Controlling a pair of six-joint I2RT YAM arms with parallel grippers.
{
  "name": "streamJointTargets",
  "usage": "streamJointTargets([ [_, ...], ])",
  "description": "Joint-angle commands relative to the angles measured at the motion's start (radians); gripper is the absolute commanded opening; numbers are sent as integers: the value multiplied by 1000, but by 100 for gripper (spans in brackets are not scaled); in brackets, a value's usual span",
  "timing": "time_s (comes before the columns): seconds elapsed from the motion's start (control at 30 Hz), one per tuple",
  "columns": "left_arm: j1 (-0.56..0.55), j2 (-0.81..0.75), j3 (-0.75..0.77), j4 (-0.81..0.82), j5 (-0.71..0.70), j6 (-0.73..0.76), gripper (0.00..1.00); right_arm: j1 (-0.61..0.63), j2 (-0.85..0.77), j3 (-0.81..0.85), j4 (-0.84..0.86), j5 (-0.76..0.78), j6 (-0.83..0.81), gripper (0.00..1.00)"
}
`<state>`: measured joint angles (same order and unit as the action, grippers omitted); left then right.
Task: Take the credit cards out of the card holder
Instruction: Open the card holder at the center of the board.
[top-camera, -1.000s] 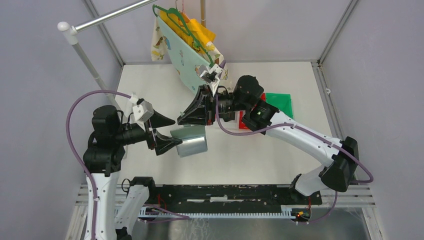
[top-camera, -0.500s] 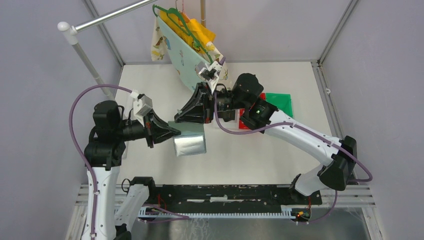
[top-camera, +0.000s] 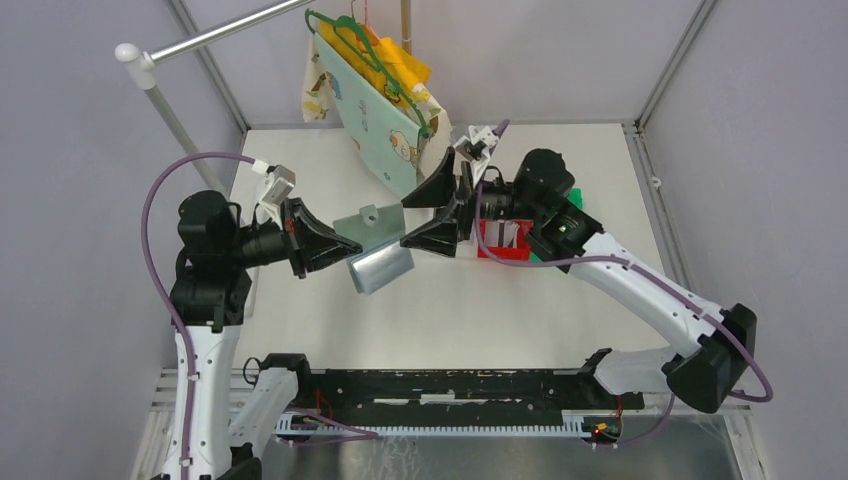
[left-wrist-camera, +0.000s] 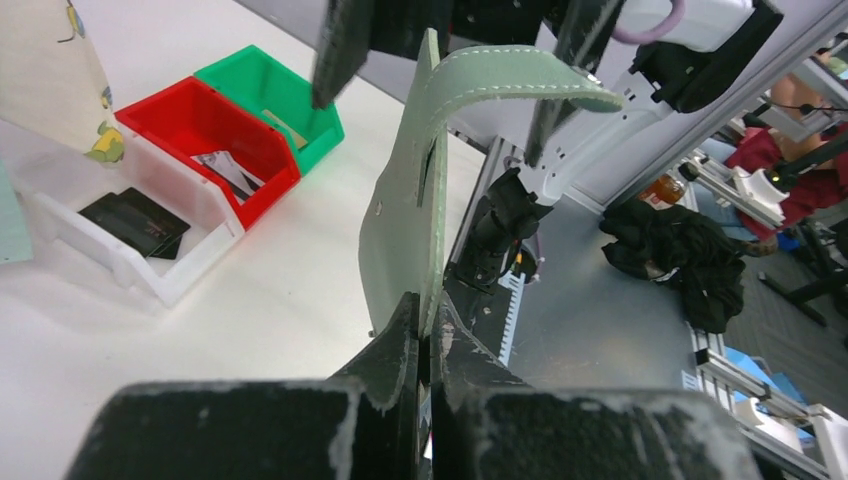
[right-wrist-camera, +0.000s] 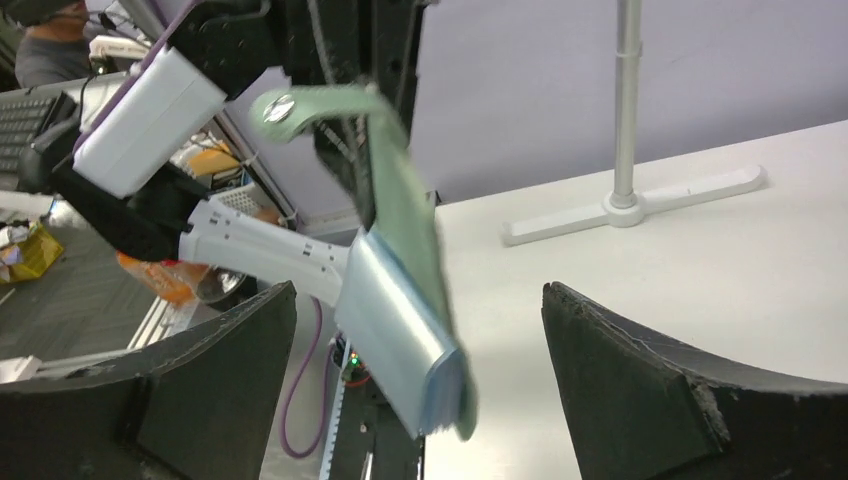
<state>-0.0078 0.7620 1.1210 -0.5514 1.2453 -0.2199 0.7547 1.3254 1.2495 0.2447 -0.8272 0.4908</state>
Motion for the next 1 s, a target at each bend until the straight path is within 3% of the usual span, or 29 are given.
streamJointTargets([
  [0.0,-1,25,60,92,78,-117,2,8,-100,-79,-31,-1,-108,98],
  [0.23,-1,29,105,92,153,-132,2,6,-152,-239,22,4,-125,98],
  [0.47,-1,16,131,92,175,-144,2,6,-210,-355,66,163,-173,98],
  [0.83,-1,29,144,91,180,-142,2,21,-130,-389,433,-81,57,98],
  [0.97,0,30,144,91,180,-142,2,29,-133,-376,396,-75,18,98],
])
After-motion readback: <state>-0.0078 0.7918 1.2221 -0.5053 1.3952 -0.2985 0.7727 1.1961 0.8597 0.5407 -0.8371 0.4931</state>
